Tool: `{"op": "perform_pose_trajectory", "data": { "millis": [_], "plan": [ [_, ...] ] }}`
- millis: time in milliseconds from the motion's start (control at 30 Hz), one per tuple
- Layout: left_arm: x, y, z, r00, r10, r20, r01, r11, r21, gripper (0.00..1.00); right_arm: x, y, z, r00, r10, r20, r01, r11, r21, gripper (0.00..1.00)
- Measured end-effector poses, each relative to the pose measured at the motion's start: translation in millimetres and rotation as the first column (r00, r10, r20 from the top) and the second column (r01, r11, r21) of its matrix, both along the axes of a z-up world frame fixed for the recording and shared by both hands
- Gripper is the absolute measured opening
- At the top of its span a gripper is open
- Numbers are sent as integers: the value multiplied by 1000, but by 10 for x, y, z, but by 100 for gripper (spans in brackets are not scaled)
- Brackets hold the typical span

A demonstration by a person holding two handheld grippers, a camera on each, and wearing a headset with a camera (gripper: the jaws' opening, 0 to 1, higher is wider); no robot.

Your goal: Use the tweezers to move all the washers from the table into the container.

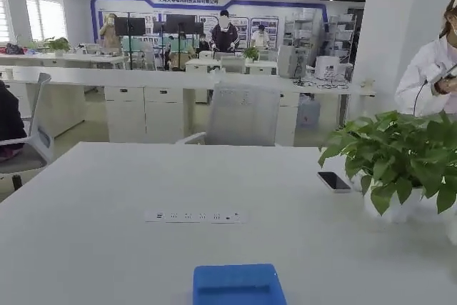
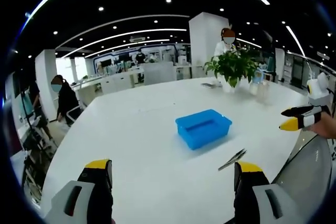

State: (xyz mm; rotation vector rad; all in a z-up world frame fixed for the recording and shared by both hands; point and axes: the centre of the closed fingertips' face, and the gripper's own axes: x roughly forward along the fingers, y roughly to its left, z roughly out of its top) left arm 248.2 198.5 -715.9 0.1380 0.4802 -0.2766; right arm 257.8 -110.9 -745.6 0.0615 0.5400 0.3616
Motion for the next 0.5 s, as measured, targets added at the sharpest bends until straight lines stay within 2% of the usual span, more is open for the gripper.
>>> {"op": "perform_pose_trajectory", "data": {
  "millis": [100,200,300,400,467,500],
  "plan": [
    [-14,37,-5,1000,13,3,-13,1000,0,99,6,-2,0,1000,-6,-2,6,1000,8,97],
    [-20,62,0,1000,24,0,-24,1000,-7,99,-2,1,-31,1000,-6,-22,7,1000,12,97],
    [-21,63,58,999,34,8,-33,999,-32,99,-13,12,-38,1000,-1,-27,2,1000,6,97],
    [-13,56,81,999,29,13,-29,999,-31,99,-33,14,-40,1000,-1,-31,1,1000,5,94],
    [-5,62,98,999,31,24,-30,999,-31,99,-29,12,28,1000,2,2,-2,1000,13,88],
    [-7,57,99,999,30,25,-29,999,-37,99,-20,37,100,1000,4,25,-5,999,48,87]
  ]
}}
